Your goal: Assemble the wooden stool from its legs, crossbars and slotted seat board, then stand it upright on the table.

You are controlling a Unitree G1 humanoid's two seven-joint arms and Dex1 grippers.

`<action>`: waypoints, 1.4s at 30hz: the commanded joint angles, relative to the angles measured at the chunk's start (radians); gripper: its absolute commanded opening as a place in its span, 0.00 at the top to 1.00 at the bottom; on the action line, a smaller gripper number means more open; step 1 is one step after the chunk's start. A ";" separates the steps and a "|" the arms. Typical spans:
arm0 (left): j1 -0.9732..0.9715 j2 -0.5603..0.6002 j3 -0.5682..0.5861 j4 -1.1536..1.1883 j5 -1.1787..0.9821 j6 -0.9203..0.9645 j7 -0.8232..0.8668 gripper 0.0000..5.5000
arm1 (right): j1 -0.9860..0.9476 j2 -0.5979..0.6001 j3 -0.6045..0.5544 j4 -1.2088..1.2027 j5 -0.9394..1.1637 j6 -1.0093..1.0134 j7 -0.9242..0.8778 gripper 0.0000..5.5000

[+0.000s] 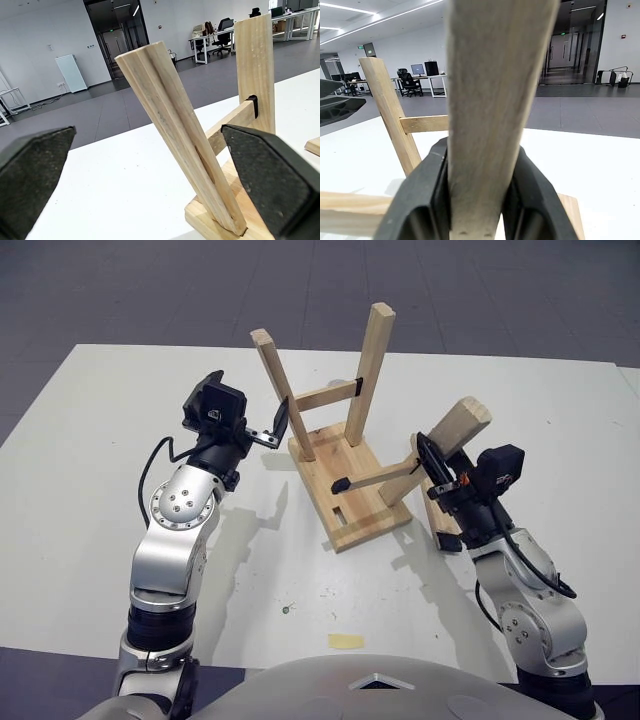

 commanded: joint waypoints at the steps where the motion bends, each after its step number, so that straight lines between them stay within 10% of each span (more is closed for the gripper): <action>1: 0.001 -0.011 -0.010 0.008 0.017 -0.006 0.002 0.02 | 0.003 -0.020 0.037 0.085 -0.079 0.099 -0.007 0.81; 15: -0.004 -0.030 -0.016 0.029 0.043 -0.026 -0.004 0.02 | -0.191 0.080 0.001 0.012 -0.021 0.103 -0.022 0.81; 32: -0.018 -0.068 0.022 0.038 0.005 -0.016 -0.003 0.02 | -0.789 0.100 -0.416 0.014 0.455 0.238 -0.340 0.30; 42: 0.019 -0.076 0.020 0.033 0.031 -0.034 0.023 0.02 | -0.187 -0.183 -0.317 0.141 0.257 0.458 -0.086 0.02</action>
